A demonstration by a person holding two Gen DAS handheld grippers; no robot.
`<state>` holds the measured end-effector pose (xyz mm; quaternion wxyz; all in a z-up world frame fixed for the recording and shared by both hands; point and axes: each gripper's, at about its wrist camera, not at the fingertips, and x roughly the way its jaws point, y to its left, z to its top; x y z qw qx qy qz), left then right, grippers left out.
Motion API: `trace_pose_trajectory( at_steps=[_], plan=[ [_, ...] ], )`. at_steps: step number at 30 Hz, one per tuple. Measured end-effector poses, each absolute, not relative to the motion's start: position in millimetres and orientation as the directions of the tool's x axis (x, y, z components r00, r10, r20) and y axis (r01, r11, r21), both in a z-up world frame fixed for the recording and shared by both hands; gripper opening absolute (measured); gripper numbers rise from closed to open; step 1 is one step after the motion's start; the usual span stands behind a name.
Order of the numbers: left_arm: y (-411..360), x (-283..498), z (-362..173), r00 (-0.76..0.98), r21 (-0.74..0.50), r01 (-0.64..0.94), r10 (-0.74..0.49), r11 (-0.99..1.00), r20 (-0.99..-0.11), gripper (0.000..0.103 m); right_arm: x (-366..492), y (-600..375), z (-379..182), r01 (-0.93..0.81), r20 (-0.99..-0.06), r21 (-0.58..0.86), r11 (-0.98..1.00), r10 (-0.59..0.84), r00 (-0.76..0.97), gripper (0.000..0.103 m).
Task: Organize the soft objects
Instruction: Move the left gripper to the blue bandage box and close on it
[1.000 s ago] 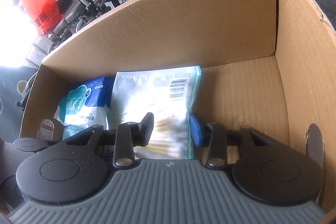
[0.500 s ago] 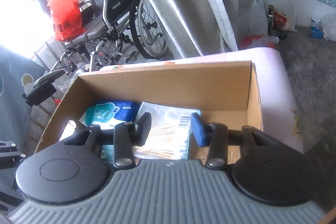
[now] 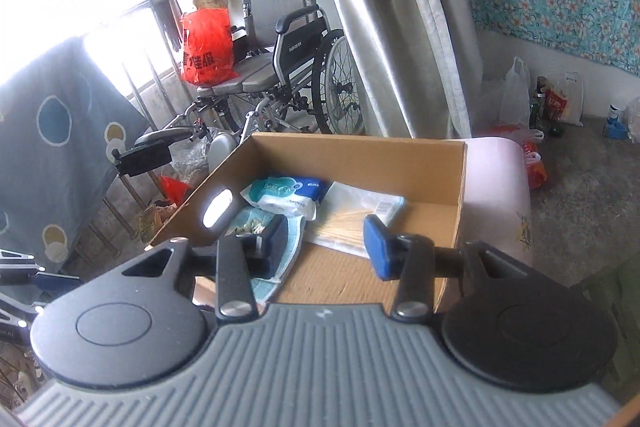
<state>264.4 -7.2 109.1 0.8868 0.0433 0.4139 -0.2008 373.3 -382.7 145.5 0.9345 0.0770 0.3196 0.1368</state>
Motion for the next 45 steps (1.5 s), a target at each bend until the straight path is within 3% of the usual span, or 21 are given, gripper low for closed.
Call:
trace_pose_trajectory(
  at_steps=[5,16,23,28,38,43,45],
  plan=[
    [17,206,80,0.591,-0.072,0.350,-0.280,0.934,-0.757,0.050,291,-364,126,-0.256,-0.565,0.192,0.948,0.320,0.761,0.041],
    [49,100,-2,0.525,-0.158,0.302,-0.302,0.940,-0.796,0.051,168,-290,57,-0.419,-0.640,0.303,0.856,0.508,0.577,0.042],
    [56,73,-18,0.577,-0.090,0.284,-0.245,0.955,-0.780,0.053,174,-235,9,-0.389,-0.704,0.392,0.834,0.544,0.456,0.043],
    [84,80,-22,0.598,-0.133,0.200,-0.228,0.971,-0.769,0.053,192,-213,2,-0.371,-0.690,0.442,0.817,0.573,0.441,0.043],
    [123,87,-40,0.653,-0.040,0.104,-0.098,0.994,-0.751,0.053,218,-170,0,-0.382,-0.695,0.465,0.798,0.597,0.401,0.045],
    [144,101,-52,0.657,0.014,0.058,-0.028,0.998,-0.754,0.065,226,-144,-4,-0.405,-0.702,0.465,0.788,0.606,0.374,0.045],
    [148,107,-58,0.655,0.033,0.067,-0.019,0.997,-0.755,0.078,231,-133,-7,-0.402,-0.706,0.469,0.786,0.607,0.363,0.045]
  ],
)
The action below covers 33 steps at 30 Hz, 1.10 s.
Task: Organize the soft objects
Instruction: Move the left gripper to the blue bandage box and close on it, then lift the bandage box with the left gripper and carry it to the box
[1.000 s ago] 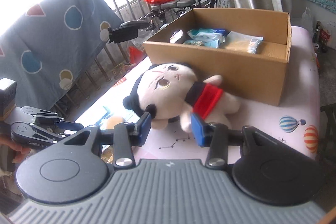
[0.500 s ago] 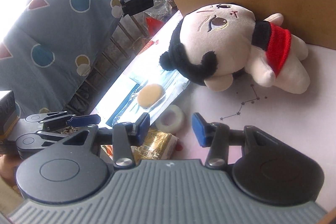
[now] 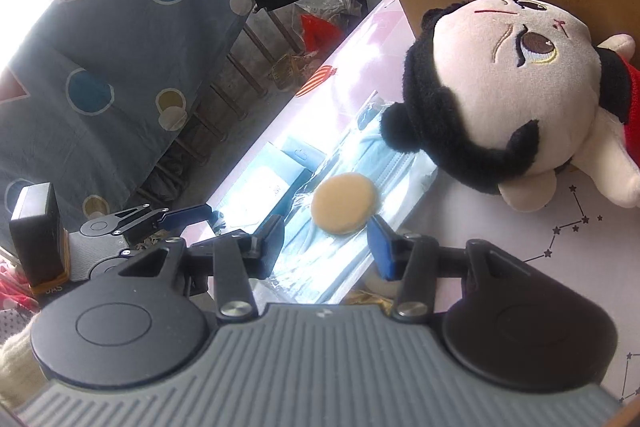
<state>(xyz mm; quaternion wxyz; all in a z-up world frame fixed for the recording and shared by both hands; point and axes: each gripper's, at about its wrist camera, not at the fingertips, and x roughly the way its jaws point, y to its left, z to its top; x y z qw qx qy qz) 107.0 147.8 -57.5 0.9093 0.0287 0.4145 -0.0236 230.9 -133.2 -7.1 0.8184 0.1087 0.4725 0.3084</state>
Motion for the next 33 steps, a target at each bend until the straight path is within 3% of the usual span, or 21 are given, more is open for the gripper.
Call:
trace_pose_trajectory(
  at_steps=[4,6,14,22,33],
  plan=[
    [152,115,-62,0.662,0.029,0.085,-0.035,0.996,-0.749,0.080,241,-117,-9,-0.398,-0.711,0.479,0.783,0.612,0.348,0.045],
    [152,121,-65,0.648,0.010,0.100,-0.057,0.995,-0.759,0.076,246,-110,-11,-0.395,-0.715,0.481,0.783,0.611,0.341,0.045],
    [157,123,-75,0.648,0.002,0.100,-0.064,0.995,-0.759,0.073,261,-90,-11,-0.398,-0.727,0.482,0.781,0.610,0.315,0.046],
    [159,106,-47,0.688,-0.031,0.131,-0.114,0.991,-0.717,0.073,266,-71,-19,-0.366,-0.704,0.583,0.726,0.676,0.219,0.051],
    [123,77,1,0.740,-0.040,0.252,-0.219,0.967,-0.636,0.073,264,-91,-6,-0.298,-0.628,0.674,0.676,0.737,0.252,0.058]
  ],
)
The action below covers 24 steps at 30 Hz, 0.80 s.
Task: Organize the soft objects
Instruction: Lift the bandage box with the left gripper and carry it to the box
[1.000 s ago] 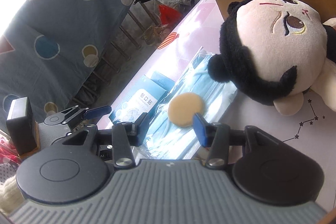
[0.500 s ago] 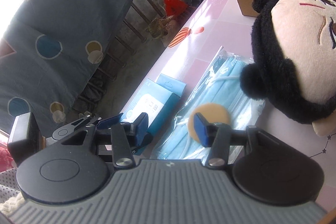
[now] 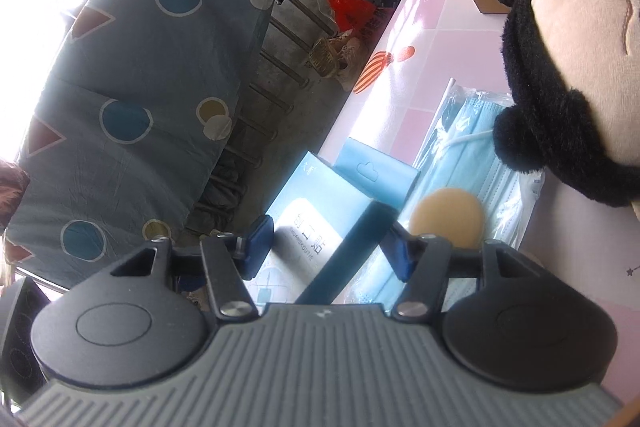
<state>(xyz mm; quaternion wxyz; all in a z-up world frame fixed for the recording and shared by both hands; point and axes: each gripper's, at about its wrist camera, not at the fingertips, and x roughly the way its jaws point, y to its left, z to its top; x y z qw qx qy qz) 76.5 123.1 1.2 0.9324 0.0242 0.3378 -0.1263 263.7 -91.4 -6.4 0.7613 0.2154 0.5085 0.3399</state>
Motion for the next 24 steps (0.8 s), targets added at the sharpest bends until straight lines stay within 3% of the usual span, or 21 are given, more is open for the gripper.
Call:
trace_pose_trajectory(
  at_steps=[7,15,24],
  plan=[
    [108,73,27,0.750,-0.049,0.303,-0.270,0.952,-0.603,0.073,251,-132,20,-0.305,-0.549,0.714,0.630,0.775,0.313,0.046],
    [68,90,69,0.762,-0.010,0.389,-0.327,0.921,-0.558,0.072,250,-182,89,-0.417,-0.506,0.639,0.646,0.762,0.404,0.043],
    [-7,215,117,0.751,0.046,0.502,-0.409,0.863,-0.519,0.072,347,-267,156,-0.388,-0.465,0.559,0.732,0.665,0.585,0.043]
  ],
)
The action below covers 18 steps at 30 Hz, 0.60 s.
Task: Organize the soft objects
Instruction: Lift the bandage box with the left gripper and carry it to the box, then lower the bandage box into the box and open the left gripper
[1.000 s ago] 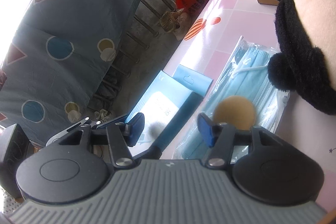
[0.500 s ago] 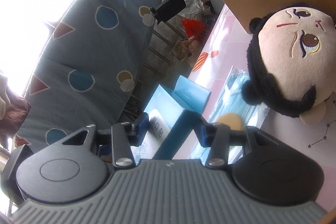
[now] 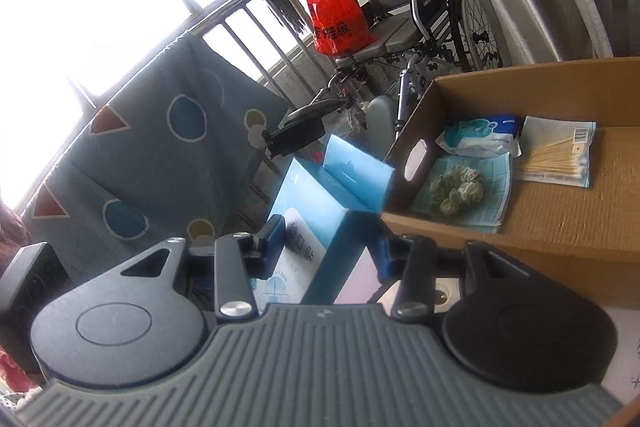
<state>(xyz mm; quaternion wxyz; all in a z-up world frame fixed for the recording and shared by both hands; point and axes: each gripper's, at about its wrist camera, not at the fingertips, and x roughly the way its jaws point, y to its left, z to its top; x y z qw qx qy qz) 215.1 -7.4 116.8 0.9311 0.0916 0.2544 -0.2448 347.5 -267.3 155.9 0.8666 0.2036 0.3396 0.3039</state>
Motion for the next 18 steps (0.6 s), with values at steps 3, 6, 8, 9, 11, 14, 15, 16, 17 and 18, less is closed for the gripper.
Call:
trace_pose_trajectory(
  at_steps=[3,6,8,9,11,14,15,16,17,18],
  plan=[
    [-45,276,117,0.731,0.165,0.577,-0.415,0.800,-0.542,0.072,390,-299,161,-0.351,-0.468,0.514,0.783,0.599,0.650,0.043],
    [-83,339,102,0.700,0.286,0.657,-0.424,0.698,-0.574,0.072,427,-321,151,-0.290,-0.503,0.476,0.830,0.527,0.685,0.042],
    [-100,374,93,0.674,0.333,0.701,-0.434,0.631,-0.598,0.072,447,-333,138,-0.233,-0.544,0.457,0.858,0.477,0.691,0.036],
    [-109,391,87,0.659,0.361,0.724,-0.433,0.588,-0.615,0.072,456,-338,130,-0.204,-0.569,0.448,0.870,0.454,0.686,0.036],
    [-123,420,77,0.632,0.405,0.762,-0.445,0.505,-0.634,0.072,473,-344,105,-0.150,-0.633,0.444,0.883,0.428,0.646,0.032],
    [-143,454,54,0.553,0.416,0.829,-0.443,0.373,-0.706,0.072,492,-353,70,-0.080,-0.715,0.431,0.899,0.394,0.577,0.030],
    [-150,461,41,0.517,0.414,0.854,-0.433,0.315,-0.738,0.072,497,-356,59,-0.064,-0.734,0.437,0.897,0.397,0.551,0.030],
    [-155,465,30,0.475,0.412,0.880,-0.421,0.236,-0.773,0.072,499,-353,46,-0.045,-0.756,0.443,0.895,0.400,0.518,0.030],
    [-159,467,20,0.460,0.422,0.888,-0.405,0.185,-0.791,0.072,503,-355,36,-0.028,-0.777,0.444,0.895,0.401,0.486,0.030],
    [-161,475,5,0.433,0.415,0.900,-0.384,0.134,-0.815,0.072,508,-358,27,-0.015,-0.795,0.443,0.896,0.401,0.456,0.030]
  ],
)
